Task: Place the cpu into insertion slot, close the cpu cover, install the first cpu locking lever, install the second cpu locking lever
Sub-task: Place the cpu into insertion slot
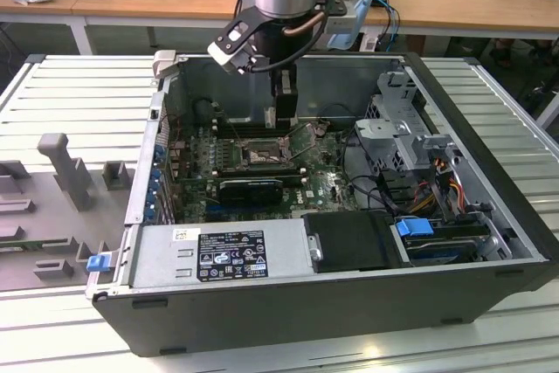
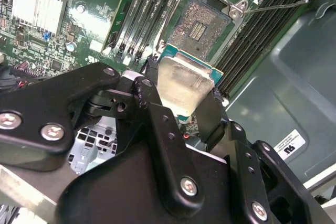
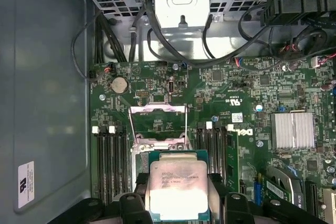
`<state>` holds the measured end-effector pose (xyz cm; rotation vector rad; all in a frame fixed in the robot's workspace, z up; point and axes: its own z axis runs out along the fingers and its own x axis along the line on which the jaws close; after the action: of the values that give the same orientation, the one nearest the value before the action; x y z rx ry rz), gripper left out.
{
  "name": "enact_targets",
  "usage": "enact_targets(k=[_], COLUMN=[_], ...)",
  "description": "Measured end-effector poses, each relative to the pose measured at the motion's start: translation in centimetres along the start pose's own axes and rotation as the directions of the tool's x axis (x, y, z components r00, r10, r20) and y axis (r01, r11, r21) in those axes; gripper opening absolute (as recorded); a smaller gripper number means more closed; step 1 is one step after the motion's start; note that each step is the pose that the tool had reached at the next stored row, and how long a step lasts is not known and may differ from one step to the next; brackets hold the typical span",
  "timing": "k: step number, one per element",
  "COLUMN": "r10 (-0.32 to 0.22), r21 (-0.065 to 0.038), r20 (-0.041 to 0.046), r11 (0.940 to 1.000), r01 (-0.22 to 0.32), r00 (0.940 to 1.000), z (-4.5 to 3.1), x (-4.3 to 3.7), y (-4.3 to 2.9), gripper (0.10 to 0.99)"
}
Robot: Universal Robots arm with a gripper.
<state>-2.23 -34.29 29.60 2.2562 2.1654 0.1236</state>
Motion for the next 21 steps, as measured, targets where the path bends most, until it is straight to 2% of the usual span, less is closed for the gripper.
enact_targets(k=[21], r10=[0.000], r21=[0.000], r20=[-0.0012], r11=[1.0000], r01=[0.000], r00=[1.0000], z=[0.26], x=[0.00], y=[-0.14], gripper=[0.529])
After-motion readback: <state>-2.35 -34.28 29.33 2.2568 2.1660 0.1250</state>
